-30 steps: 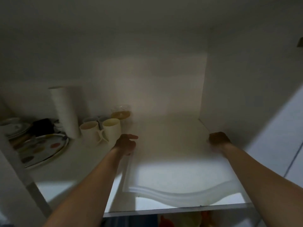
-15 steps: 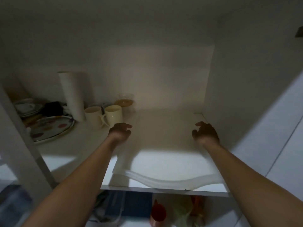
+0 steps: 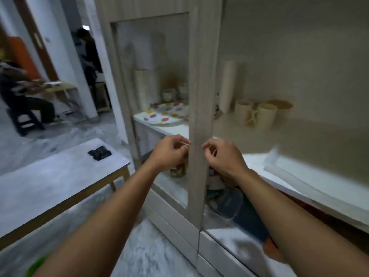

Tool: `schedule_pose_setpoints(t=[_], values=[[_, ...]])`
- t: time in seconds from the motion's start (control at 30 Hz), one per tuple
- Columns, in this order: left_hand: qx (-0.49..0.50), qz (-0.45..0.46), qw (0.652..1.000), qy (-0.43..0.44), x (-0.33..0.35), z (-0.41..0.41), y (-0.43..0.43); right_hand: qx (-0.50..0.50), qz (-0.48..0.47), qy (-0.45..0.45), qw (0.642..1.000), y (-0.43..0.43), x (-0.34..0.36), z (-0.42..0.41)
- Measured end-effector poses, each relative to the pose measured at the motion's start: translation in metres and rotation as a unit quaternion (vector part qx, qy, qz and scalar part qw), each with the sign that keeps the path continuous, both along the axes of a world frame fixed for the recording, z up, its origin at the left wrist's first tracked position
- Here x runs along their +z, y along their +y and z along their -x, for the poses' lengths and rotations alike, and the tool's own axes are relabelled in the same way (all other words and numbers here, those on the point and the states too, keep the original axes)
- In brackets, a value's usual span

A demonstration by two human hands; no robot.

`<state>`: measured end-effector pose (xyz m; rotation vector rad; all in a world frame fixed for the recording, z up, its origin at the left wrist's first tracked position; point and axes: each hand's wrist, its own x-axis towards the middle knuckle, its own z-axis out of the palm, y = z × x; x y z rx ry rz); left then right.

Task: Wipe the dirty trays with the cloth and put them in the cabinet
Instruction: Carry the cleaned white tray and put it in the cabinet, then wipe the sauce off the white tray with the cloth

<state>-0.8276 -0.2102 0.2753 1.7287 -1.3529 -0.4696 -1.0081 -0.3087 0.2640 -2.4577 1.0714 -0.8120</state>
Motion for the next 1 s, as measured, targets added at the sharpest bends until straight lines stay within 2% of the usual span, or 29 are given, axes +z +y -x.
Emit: schedule_pose_setpoints(t=[0.07, 0.17, 0.33, 0.5, 0.73, 1.0], values=[[0.068, -0.026, 0.997, -0.026, -0.006, -0.053, 0.051, 0.050, -0.017, 0.011, 0.999, 0.025, -0.007, -0.053], [0.200, -0.083, 0.974, -0.062, -0.011, -0.142, 0.154, 0.132, -0.018, 0.033, 0.991, 0.081, -0.011, -0.154], [0.333, -0.141, 0.931, -0.058, -0.009, -0.242, 0.297, 0.226, -0.034, 0.030, 0.973, 0.173, -0.012, -0.286], [0.443, -0.160, 0.881, -0.026, -0.012, -0.316, 0.411, 0.337, -0.065, 0.050, 0.938, 0.255, -0.019, -0.404], [0.529, -0.161, 0.832, 0.035, -0.032, -0.396, 0.468, 0.409, -0.075, 0.092, 0.905, 0.295, -0.044, -0.536], [0.608, -0.146, 0.773, 0.111, -0.062, -0.497, 0.476, 0.463, -0.092, 0.170, 0.865, 0.299, -0.073, -0.693]])
